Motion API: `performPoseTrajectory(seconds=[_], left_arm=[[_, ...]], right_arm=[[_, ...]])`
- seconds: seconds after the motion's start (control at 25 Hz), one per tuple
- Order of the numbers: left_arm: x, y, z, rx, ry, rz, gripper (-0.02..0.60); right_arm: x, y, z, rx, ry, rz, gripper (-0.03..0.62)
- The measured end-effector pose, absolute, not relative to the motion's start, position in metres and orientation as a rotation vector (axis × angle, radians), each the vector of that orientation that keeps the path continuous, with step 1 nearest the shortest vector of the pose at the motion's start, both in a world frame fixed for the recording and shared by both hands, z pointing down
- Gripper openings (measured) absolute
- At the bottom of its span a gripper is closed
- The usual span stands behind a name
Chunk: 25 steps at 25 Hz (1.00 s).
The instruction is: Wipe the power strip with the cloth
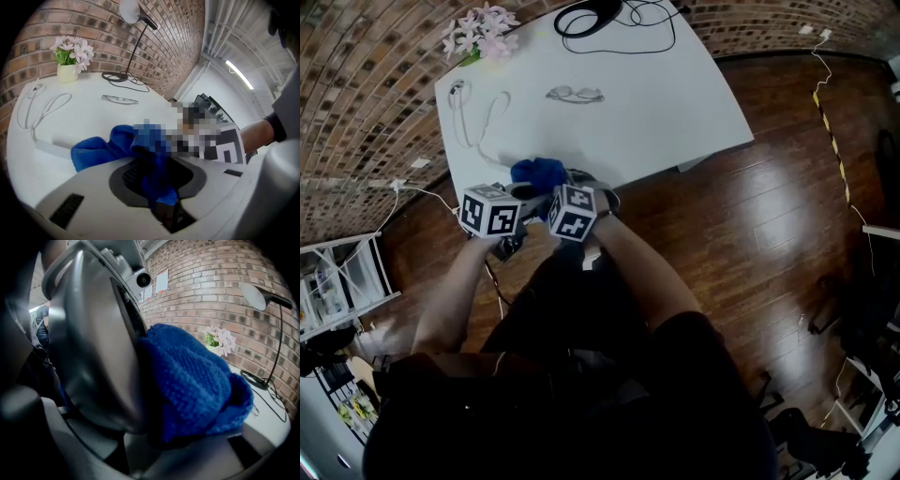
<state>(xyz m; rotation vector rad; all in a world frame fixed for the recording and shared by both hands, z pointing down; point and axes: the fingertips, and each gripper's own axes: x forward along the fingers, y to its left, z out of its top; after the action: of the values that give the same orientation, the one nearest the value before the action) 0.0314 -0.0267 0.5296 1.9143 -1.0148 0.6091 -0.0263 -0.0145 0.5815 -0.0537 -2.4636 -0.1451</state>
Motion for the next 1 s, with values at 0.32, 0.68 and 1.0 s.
performPoseTrajectory(seconds=[0.32,0.68,1.0], left_arm=[[0.034,-0.028,0.526,1.963,-0.940,0.572,0.103],[0.036,-0.025,0.524,2.034,-0.784,0.559,0.103],[0.022,-0.029,0.523,2.093,-0.658,0.528,0.103]], right_arm=[[-0.024,-0.014,0.580,-0.044,-2.477,-0.166,0.173],[-0.024,-0.013,0.579,-0.042,-2.473,-0.143,0.173],[-0.024,-0.016,0.580,-0.037,-2.441,-0.075,0.173]])
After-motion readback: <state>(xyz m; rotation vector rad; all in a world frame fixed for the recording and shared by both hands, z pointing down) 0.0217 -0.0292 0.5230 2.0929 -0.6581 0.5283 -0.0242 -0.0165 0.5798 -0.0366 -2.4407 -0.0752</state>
